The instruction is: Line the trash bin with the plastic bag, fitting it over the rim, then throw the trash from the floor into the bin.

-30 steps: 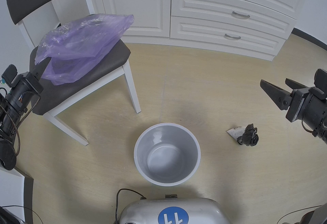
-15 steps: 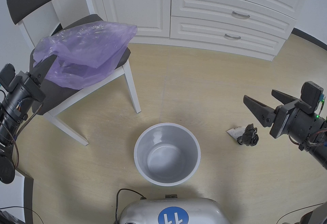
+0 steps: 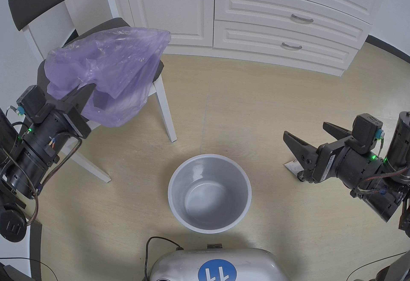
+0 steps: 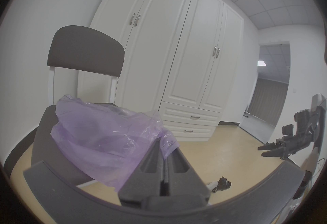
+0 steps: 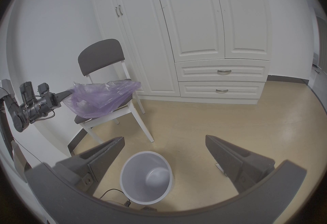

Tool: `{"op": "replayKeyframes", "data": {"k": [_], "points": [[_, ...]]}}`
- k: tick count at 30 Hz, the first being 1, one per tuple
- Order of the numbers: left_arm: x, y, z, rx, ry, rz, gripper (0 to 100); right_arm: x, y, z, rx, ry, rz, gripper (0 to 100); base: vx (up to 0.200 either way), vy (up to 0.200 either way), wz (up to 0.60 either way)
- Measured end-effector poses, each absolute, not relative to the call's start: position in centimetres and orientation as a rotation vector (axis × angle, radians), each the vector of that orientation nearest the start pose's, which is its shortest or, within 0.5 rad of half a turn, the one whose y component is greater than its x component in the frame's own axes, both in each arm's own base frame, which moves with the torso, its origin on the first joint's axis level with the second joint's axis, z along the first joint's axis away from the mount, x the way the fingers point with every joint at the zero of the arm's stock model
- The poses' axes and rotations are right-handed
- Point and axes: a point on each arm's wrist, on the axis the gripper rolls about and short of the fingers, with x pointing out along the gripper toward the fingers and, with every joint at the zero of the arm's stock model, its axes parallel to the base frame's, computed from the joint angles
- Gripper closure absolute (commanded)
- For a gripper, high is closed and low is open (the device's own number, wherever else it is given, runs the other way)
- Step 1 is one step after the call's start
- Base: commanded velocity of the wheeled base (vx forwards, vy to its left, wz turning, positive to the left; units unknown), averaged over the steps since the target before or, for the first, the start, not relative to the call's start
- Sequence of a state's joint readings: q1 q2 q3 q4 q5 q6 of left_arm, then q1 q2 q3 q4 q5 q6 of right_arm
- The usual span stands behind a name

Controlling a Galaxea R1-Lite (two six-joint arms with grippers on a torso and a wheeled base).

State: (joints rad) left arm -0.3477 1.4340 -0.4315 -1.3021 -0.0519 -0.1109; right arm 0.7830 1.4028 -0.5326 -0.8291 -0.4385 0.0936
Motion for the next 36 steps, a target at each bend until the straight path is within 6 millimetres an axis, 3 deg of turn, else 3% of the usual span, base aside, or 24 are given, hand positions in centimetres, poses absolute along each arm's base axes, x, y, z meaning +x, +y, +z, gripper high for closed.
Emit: {"op": "replayKeyframes", "data": {"k": [6, 10, 23, 36], "points": [[18.8, -10.6, 22.3, -0.133, -0.250, -0.458, 100, 16.5, 15.7, 19.8, 0.054, 0.070, 0.347, 0, 0.000, 0.000, 0.00], [17.5, -11.7, 22.4, -0.132, -0.249, -0.516, 100, 16.2, 16.4, 19.0, 0.035, 0.094, 0.366, 0, 0.000, 0.000, 0.00], [12.5, -12.4, 23.0, -0.133, -0.254, -0.714, 100, 15.3, 17.6, 18.5, 0.045, 0.091, 0.420, 0, 0.000, 0.000, 0.00], [10.1, -12.0, 23.1, -0.149, -0.284, -0.863, 100, 14.5, 18.2, 18.0, 0.039, 0.099, 0.465, 0, 0.000, 0.000, 0.00]]}}
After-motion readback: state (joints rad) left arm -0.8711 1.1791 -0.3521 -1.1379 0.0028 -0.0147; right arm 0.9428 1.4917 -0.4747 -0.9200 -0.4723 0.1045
